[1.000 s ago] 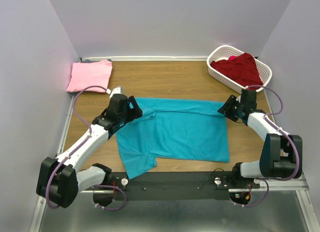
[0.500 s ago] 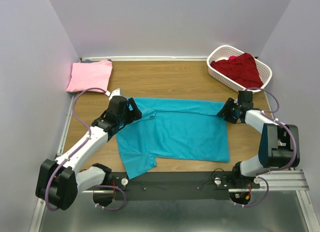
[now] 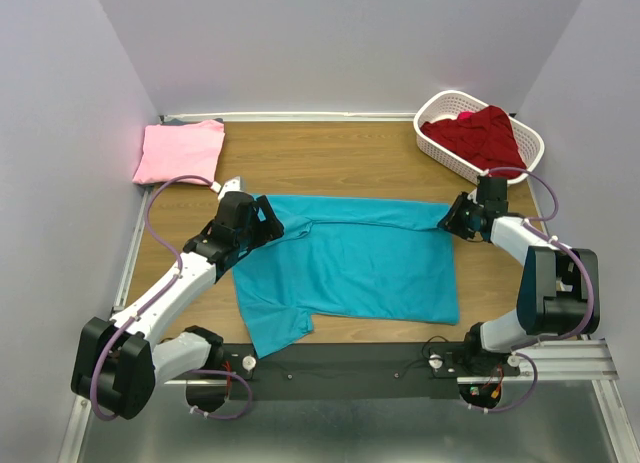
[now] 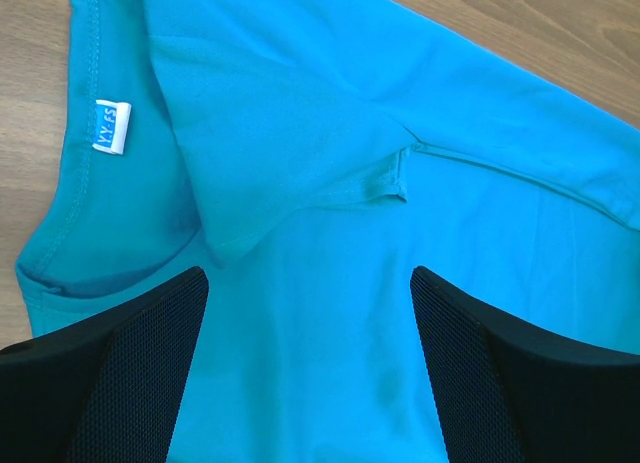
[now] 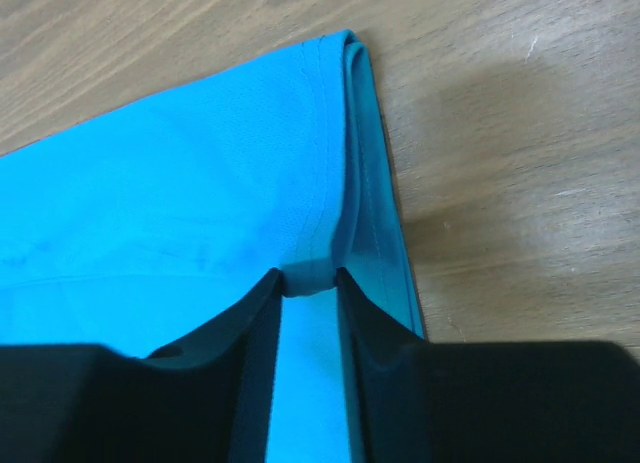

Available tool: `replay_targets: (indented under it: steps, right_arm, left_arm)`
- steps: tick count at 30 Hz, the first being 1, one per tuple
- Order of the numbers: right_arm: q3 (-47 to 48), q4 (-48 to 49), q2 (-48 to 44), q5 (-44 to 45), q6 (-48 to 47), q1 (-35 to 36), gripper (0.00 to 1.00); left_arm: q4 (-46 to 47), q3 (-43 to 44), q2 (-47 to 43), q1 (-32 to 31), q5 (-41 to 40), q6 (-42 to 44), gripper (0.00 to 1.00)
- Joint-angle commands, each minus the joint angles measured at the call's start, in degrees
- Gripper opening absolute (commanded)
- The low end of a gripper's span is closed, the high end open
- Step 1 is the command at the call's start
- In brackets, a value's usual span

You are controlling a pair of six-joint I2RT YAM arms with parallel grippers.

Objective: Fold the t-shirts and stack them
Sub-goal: Fold the tshirt

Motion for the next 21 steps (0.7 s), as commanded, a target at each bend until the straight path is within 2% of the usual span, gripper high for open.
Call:
replay_targets:
  steps: [1, 9, 13, 15, 18, 21]
  right_arm:
    - [1.6, 1.0, -0.5, -1.1, -1.8, -0.1, 0.33]
    - [1.2, -1.0, -3.0, 6.0, -3.9, -0.1, 0.20]
    - [0.6, -2.0, -3.7, 6.7, -4.7, -0.1, 0.18]
    - [0.3, -2.7, -3.6, 5.6, -4.6, -0.1, 0.21]
    - [0.0, -5.3, -2.8, 4.7, -3.2, -0.1, 0.34]
    - [0.0, -8.4, -3.4, 5.7, -1.7, -0.1, 0.38]
  left_arm:
    - [0.9, -1.0, -0.2, 0.3, -0.2, -0.3, 0.90]
    - [1.0, -1.1, -0.1, 0.3, -0.2, -0.1, 0.90]
    - [1.2, -1.1, 0.0, 0.3, -0.1, 0.0, 0.90]
    - [1.2, -1.1, 0.1, 0.3, 0.1, 0.0, 0.90]
    - [1.2, -1.2, 0.4, 0.3, 0.2, 0.0, 0.90]
    - [1.2, -1.1, 0.2, 0.2, 0.1, 0.0, 0.90]
